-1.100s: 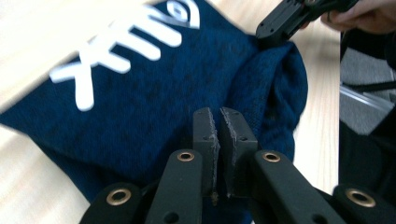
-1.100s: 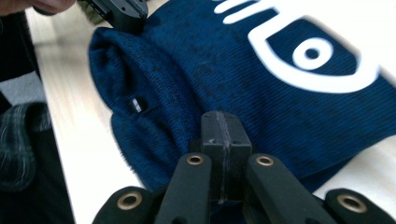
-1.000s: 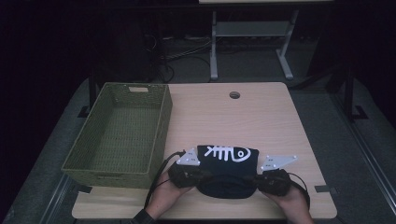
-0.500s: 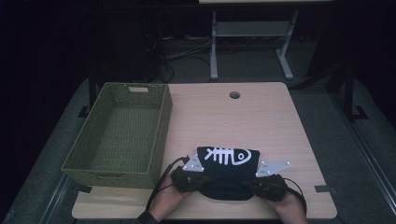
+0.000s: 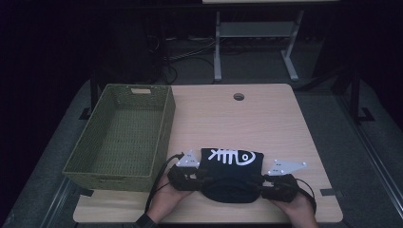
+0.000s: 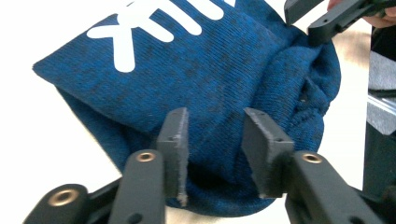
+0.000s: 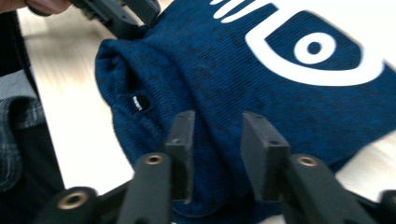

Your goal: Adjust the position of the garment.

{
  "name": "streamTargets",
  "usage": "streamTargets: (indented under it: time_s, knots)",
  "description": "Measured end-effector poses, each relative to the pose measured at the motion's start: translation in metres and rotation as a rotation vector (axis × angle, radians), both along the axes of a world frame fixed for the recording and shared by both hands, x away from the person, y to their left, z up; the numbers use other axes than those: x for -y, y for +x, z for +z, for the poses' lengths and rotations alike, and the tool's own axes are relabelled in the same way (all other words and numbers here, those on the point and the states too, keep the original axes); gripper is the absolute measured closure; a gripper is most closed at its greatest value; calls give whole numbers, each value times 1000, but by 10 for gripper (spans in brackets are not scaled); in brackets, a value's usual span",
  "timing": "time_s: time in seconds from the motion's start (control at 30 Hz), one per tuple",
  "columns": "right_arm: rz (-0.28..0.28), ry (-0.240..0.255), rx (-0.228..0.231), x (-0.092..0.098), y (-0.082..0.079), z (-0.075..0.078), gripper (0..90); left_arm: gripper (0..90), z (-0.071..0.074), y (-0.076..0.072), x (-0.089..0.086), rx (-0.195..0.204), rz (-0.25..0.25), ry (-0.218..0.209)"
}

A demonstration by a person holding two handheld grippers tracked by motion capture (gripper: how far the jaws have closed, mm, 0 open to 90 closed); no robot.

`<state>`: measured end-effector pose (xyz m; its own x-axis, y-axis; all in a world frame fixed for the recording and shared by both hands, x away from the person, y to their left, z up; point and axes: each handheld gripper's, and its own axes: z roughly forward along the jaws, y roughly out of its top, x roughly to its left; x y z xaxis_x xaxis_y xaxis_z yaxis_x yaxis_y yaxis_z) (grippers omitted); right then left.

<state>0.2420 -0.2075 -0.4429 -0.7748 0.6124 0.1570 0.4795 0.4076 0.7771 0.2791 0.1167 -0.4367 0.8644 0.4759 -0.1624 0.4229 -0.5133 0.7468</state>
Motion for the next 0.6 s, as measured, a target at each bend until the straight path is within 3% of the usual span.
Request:
streamTargets:
  time_s: [0.33,0.53,0.6]
  knots:
    - [-124,3,43,27,1,3,374,366,4,8,-10,4,76,-23]
    - [-229,-33,62,47,-1,-4,196,269,2,10,-8,5,104,-19]
    - [-267,-55,45,56,0,-10,139,244,2,12,-7,-1,124,-27]
